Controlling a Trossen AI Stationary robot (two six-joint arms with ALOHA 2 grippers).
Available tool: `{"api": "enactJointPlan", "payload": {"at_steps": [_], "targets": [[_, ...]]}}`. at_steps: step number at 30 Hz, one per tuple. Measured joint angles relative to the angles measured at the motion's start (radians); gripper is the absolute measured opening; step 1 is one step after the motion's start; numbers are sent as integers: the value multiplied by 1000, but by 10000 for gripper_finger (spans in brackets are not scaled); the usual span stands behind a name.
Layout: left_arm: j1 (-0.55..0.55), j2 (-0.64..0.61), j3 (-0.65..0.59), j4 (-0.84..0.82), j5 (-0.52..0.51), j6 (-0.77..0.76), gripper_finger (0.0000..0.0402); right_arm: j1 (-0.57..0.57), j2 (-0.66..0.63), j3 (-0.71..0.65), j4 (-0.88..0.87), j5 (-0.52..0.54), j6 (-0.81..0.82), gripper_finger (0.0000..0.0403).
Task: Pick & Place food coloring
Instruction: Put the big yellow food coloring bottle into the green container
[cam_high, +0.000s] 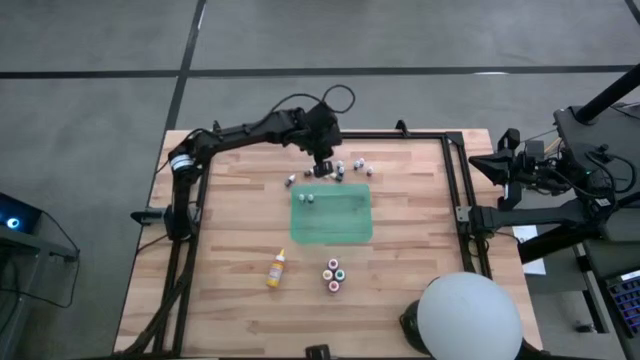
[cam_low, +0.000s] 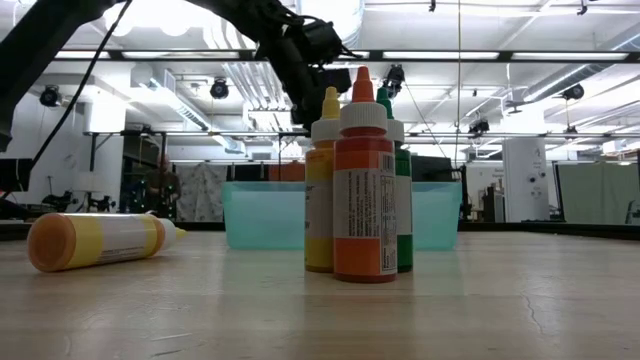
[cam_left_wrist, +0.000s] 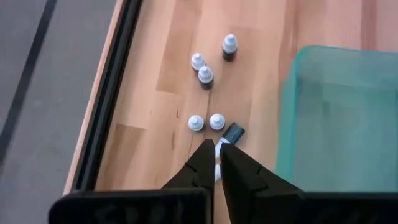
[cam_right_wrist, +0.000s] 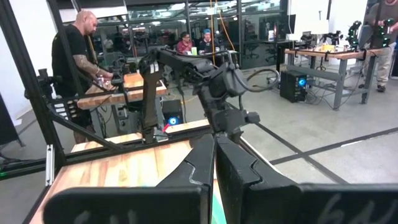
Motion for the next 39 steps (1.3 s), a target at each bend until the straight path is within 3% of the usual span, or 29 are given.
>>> {"api": "enactJointPlan", "payload": {"at_steps": [6, 13, 20, 25, 29, 39], "targets": [[11, -5, 4, -1, 22, -90, 0, 0, 0, 0, 0, 0, 1, 9], [9, -65, -64, 71, 154, -96, 0, 0, 0, 0, 0, 0, 0, 9], [-20, -222, -289, 285, 172, -129, 0, 0, 0, 0, 0, 0, 2, 9], [-45, -348, -498, 506, 170, -217, 0, 0, 0, 0, 0, 0, 1, 9], [-60, -419, -624, 592, 172, -291, 0, 0, 0, 0, 0, 0, 1, 9], [-85, -497, -716, 596, 172, -303, 0, 0, 0, 0, 0, 0, 1, 9]]}}
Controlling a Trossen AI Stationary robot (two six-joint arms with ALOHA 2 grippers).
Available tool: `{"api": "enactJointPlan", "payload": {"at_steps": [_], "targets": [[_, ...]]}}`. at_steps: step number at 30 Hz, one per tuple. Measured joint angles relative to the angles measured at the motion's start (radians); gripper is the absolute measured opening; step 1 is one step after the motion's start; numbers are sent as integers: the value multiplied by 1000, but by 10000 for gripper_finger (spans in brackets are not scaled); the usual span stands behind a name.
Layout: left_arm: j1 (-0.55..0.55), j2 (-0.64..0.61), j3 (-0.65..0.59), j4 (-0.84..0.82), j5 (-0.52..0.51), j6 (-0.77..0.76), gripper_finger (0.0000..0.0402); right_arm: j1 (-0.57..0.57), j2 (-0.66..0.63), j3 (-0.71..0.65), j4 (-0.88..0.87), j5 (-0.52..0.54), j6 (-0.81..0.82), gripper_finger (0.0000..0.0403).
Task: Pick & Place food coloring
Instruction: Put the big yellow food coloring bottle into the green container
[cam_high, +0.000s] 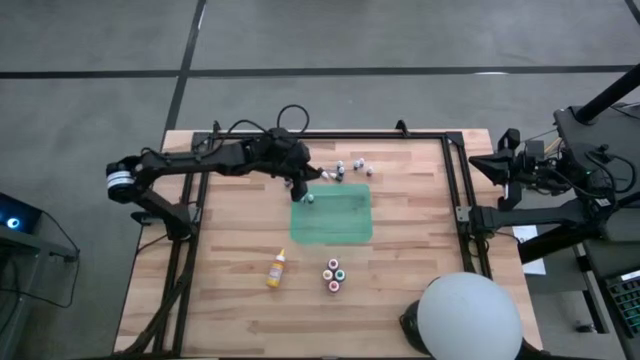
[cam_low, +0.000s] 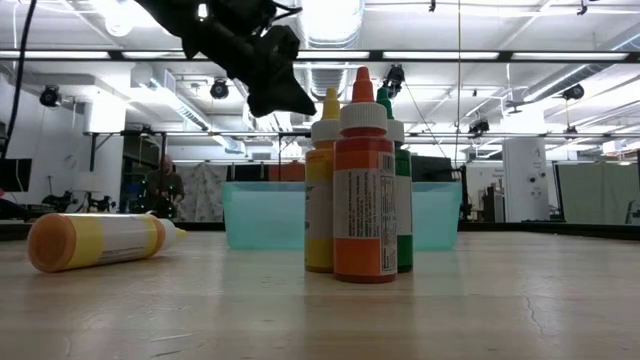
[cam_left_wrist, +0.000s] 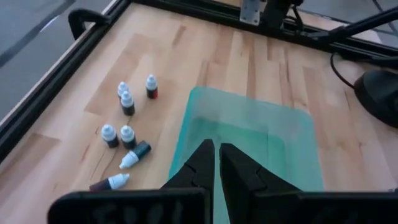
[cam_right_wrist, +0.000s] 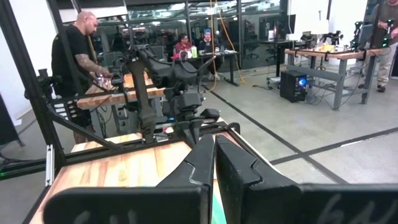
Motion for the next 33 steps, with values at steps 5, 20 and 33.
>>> {"api": "enactJointPlan", "payload": {"at_steps": [5, 20, 33], "targets": [[-17, -12, 2, -5, 77, 3, 0, 0, 0, 0, 0, 0, -1, 9], [-124, -136, -5, -241, 83, 21, 0, 0, 0, 0, 0, 0, 0, 9], [-291, -207, -117, -252, -48, -110, 0, 0, 0, 0, 0, 0, 1, 9]]}}
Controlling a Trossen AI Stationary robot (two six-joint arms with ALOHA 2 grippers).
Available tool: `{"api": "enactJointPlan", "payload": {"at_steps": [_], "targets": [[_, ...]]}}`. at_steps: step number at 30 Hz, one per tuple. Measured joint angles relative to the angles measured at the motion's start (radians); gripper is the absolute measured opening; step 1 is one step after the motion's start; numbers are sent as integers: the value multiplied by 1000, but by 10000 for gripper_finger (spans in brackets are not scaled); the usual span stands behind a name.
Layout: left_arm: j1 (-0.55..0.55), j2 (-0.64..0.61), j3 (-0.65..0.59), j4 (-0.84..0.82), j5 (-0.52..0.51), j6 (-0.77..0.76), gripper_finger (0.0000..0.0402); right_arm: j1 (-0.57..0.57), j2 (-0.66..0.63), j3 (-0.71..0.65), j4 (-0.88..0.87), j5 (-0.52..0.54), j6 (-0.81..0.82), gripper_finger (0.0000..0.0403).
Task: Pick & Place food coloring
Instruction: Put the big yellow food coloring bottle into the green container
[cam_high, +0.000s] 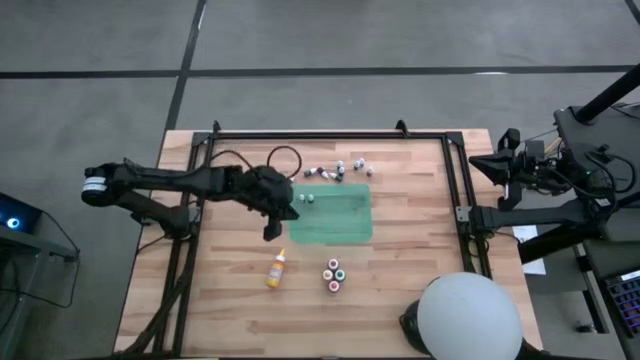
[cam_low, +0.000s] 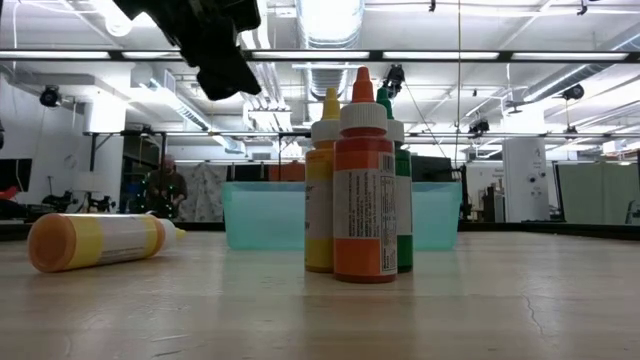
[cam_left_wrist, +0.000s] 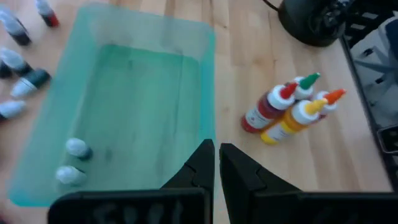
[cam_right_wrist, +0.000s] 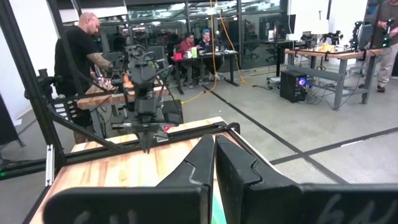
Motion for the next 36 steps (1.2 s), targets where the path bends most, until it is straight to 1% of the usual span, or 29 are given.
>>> {"api": "enactJointPlan", "payload": {"at_steps": [6, 14, 19, 21, 26, 36], "targets": [[-70, 1, -14, -12, -45, -80, 0, 0, 0, 0, 0, 0, 0, 9], [-111, 2, -13, -24, -45, -268, 0, 0, 0, 0, 0, 0, -1, 9], [-132, 3, -13, -24, -45, -435, 0, 0, 0, 0, 0, 0, 0, 9], [-141, 3, -13, -24, -45, -476, 0, 0, 0, 0, 0, 0, -2, 9], [-162, 3, -13, -24, -44, -489, 0, 0, 0, 0, 0, 0, -2, 9], [-159, -2, -18, -28, -45, -469, 0, 0, 0, 0, 0, 0, -2, 9]]}}
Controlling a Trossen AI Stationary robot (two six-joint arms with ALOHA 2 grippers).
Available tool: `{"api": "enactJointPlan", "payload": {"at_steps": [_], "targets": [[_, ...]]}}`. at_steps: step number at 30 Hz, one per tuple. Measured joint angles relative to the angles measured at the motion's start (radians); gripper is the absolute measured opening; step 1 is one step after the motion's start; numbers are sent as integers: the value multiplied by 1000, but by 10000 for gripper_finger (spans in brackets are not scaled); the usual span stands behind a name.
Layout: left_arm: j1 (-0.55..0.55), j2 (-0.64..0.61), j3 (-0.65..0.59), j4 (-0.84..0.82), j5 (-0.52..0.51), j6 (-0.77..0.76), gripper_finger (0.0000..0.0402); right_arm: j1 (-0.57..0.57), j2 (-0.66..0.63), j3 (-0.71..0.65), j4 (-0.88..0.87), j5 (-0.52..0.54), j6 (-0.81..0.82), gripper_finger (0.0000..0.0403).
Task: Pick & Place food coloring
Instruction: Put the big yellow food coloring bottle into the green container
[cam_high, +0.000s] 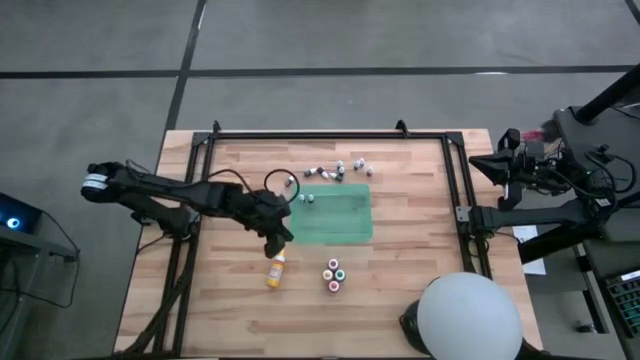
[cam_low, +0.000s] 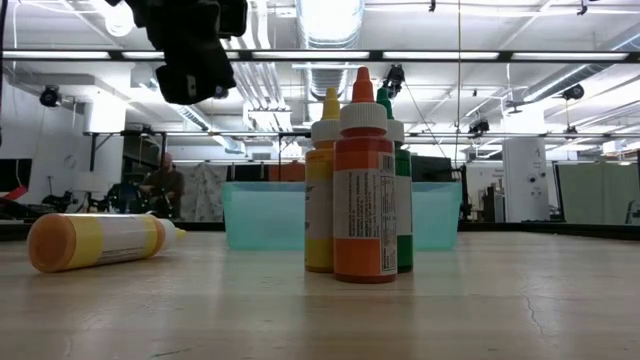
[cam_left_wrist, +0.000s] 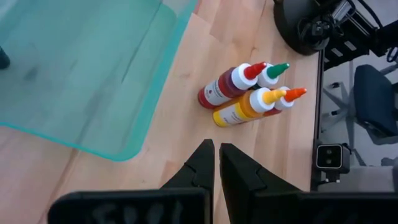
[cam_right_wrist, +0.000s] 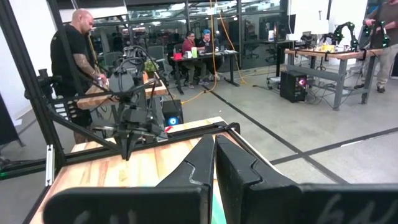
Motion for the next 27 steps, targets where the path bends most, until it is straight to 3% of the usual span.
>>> {"api": "enactJointPlan", "payload": {"at_steps": [7, 17, 27], "targets": [[3, -16, -5, -9, 11, 46, 19, 0, 0, 0, 0, 0, 2, 9], [3, -18, -6, -136, 19, 27, 126, 0, 0, 0, 0, 0, 2, 9], [3, 27, -6, -212, 70, -332, 136, 0, 0, 0, 0, 0, 1, 9]]}}
